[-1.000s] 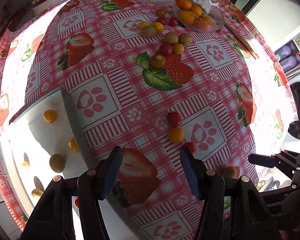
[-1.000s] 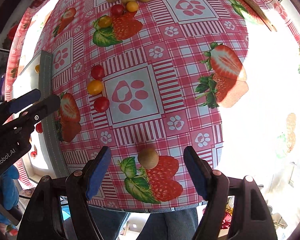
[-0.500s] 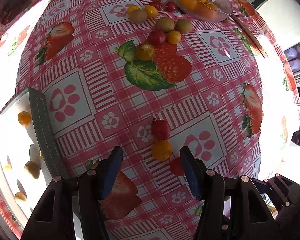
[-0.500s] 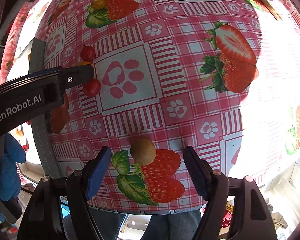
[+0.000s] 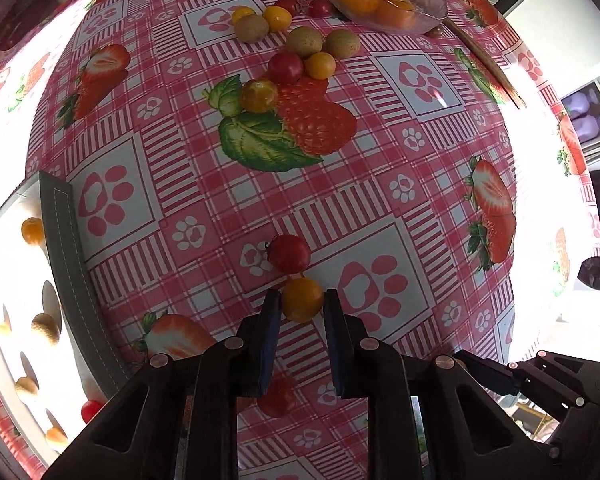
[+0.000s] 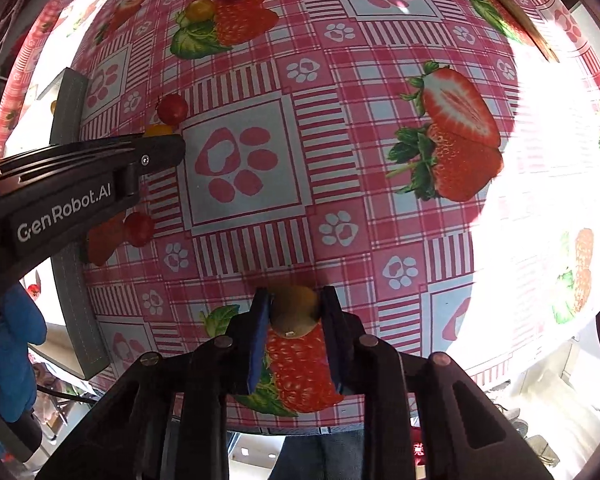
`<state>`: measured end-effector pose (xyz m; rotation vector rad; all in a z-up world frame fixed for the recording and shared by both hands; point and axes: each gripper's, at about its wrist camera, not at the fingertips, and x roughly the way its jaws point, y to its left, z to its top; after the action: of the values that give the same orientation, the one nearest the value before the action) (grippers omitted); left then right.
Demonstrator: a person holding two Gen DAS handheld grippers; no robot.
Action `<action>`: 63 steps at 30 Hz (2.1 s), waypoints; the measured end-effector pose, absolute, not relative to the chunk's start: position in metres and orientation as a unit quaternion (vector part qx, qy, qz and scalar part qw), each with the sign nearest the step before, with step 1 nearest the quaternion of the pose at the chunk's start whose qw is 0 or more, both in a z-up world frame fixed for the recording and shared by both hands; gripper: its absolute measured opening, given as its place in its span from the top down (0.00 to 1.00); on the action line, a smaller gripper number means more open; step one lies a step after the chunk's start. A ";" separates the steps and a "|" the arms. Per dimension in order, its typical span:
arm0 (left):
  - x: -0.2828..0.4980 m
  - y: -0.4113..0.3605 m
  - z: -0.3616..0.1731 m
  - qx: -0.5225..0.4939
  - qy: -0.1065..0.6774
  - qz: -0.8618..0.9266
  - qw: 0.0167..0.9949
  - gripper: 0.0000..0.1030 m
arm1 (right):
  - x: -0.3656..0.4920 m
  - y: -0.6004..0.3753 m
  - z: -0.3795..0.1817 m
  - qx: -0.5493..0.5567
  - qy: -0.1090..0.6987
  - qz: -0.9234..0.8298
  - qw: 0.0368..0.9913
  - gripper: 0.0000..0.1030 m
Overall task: Organize fruits
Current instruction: 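Grasp a yellow cherry tomato with the left tool while the right tool grasps a kiwi, then carry both fruits into the white tray and open both tools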
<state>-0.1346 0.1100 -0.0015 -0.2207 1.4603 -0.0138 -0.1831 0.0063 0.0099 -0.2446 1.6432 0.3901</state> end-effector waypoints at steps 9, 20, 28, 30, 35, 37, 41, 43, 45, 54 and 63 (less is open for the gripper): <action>-0.183 0.103 0.026 -0.112 0.651 -0.017 0.751 0.77 | -0.177 -0.017 0.023 -0.070 0.722 0.172 0.666 0.73; -0.220 0.137 0.044 -0.139 0.634 0.017 0.760 0.77 | -0.143 -0.021 0.044 -0.047 0.717 0.179 0.672 0.73; -0.232 0.184 0.046 -0.167 0.624 0.034 0.762 0.77 | -0.148 0.007 0.047 -0.064 0.709 0.199 0.674 0.73; -0.237 0.190 0.048 -0.180 0.618 0.033 0.764 0.77 | -0.150 0.014 0.048 -0.068 0.707 0.206 0.673 0.73; -0.250 0.205 0.054 -0.201 0.609 0.041 0.767 0.77 | -0.155 0.036 0.051 -0.077 0.703 0.222 0.671 0.73; -0.256 0.212 0.055 -0.203 0.607 0.048 0.767 0.77 | -0.157 0.043 0.052 -0.078 0.703 0.229 0.669 0.73; -0.267 0.226 0.055 -0.211 0.605 0.067 0.765 0.77 | -0.160 0.060 0.056 -0.086 0.698 0.243 0.668 0.73; -0.273 0.233 0.055 -0.215 0.603 0.076 0.765 0.77 | -0.160 0.069 0.058 -0.089 0.696 0.251 0.667 0.73; -0.279 0.241 0.055 -0.219 0.600 0.087 0.764 0.77 | -0.161 0.079 0.060 -0.092 0.694 0.259 0.666 0.73; -0.306 0.278 0.053 -0.246 0.583 0.144 0.761 0.77 | -0.174 0.139 0.066 -0.126 0.683 0.315 0.647 0.73; -0.306 0.334 0.043 -0.259 0.563 0.213 0.755 0.77 | -0.181 0.209 0.061 -0.153 0.674 0.362 0.626 0.73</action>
<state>-0.3063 0.3337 0.0433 -0.5650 1.2290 0.4653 -0.1809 0.2085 0.0606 -0.3510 1.5462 0.8301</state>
